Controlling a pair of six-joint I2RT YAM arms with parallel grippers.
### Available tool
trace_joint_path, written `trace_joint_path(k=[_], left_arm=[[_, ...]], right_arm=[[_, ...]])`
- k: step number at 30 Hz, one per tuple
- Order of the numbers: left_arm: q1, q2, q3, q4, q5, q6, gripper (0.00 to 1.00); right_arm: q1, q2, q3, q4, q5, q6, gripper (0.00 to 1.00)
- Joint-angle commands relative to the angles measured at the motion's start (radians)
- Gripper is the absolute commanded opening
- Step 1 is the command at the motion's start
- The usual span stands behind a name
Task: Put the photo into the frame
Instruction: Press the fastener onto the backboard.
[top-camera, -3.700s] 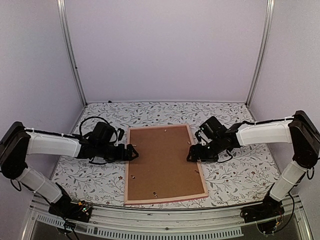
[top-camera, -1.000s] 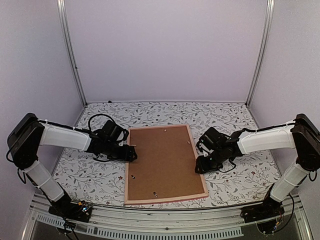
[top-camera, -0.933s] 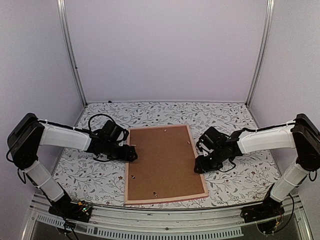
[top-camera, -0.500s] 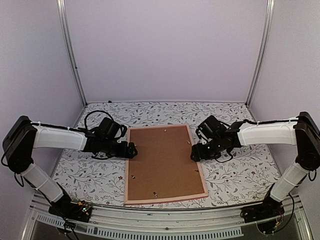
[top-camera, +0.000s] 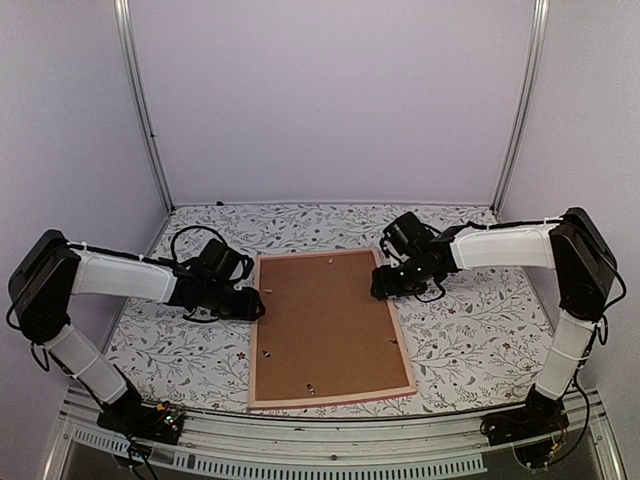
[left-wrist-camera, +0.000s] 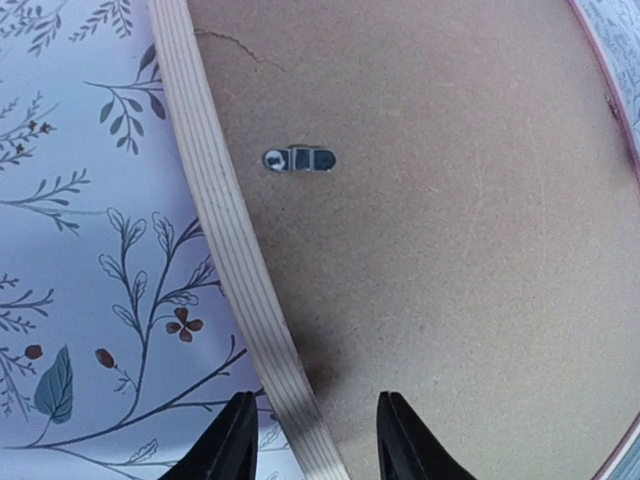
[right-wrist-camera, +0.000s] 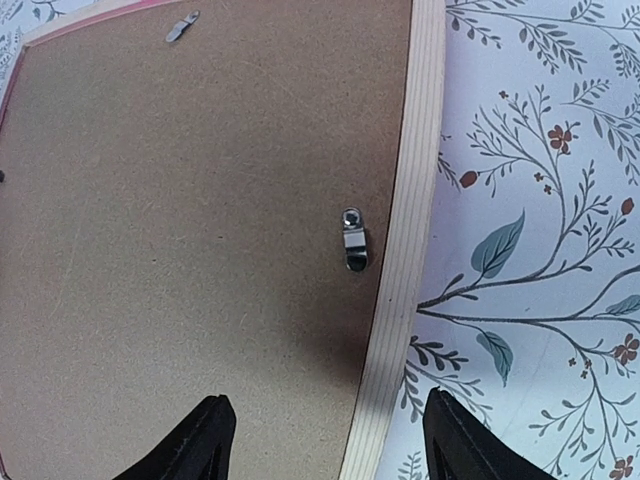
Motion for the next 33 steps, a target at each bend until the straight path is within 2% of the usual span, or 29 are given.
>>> trace_joint_path(k=[1,11,19,33], left_arm=[[0.009,0.026,-0.003,0.004,-0.003,0.011,0.41],[0.014,0.075,0.01,0.013,-0.003,0.023,0.35],[0.014,0.072,0.001,0.023,0.009,0.03,0.2],[0.014,0.08,0.012,0.017,0.019,0.038,0.17]], right_arm=[[-0.016,0.04,0.036,0.019,-0.001,-0.033,0.69],[-0.047,0.064,0.061,0.034,-0.013,-0.049,0.69],[-0.079,0.078,0.069,0.063,-0.039,-0.061,0.68],[-0.098,0.181,0.114,0.071,-0.101,-0.11,0.62]])
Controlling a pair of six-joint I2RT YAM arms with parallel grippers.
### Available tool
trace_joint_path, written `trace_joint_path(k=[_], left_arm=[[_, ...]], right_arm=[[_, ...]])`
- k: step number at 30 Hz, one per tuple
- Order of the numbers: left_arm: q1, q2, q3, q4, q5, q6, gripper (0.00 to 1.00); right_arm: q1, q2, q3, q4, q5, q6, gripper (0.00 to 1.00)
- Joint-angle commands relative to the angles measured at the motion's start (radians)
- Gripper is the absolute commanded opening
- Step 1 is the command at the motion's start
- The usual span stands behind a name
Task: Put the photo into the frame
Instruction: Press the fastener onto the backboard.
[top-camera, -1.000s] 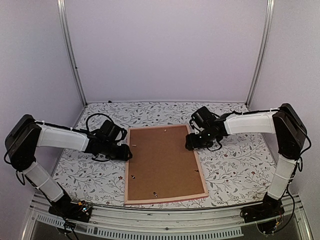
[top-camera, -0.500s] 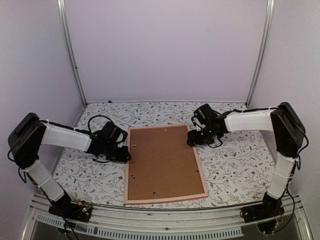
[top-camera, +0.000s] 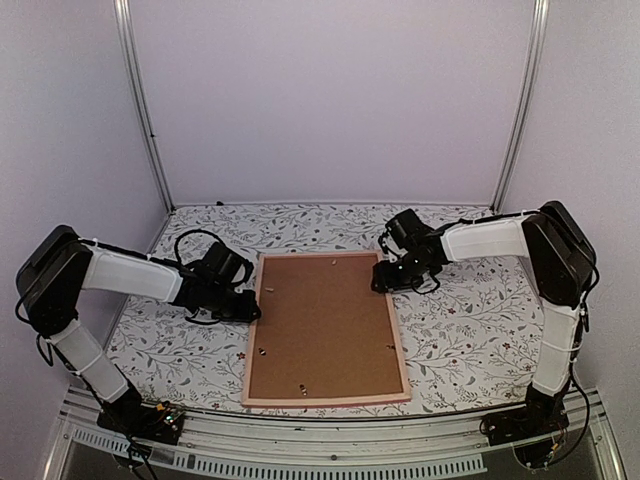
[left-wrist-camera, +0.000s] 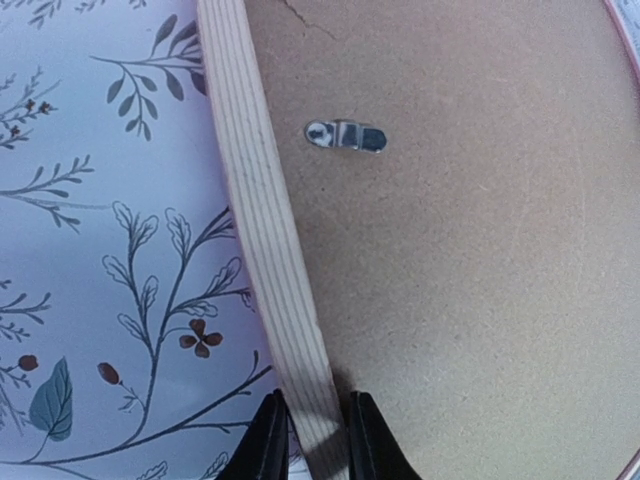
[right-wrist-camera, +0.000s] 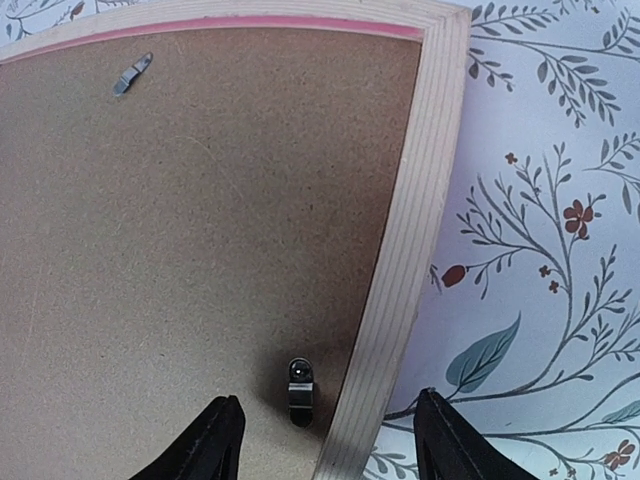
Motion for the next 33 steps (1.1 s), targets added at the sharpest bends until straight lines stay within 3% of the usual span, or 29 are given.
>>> trace_joint_path(k=[1,12,33], left_arm=[[0.005,0.02,0.012,-0.005,0.019,0.044,0.17],[0.004,0.025,0.019,-0.009,0.019,0.048,0.17],[0.004,0.025,0.022,-0.025,0.009,0.057,0.17]], right_arm=[[-0.009,0.042,0.026,0.015,-0.014,-0.023,0.62],[-0.021,0.068,0.013,0.026,-0.017,-0.036,0.5],[-0.076,0.057,-0.062,0.079,-0.054,-0.142,0.38]])
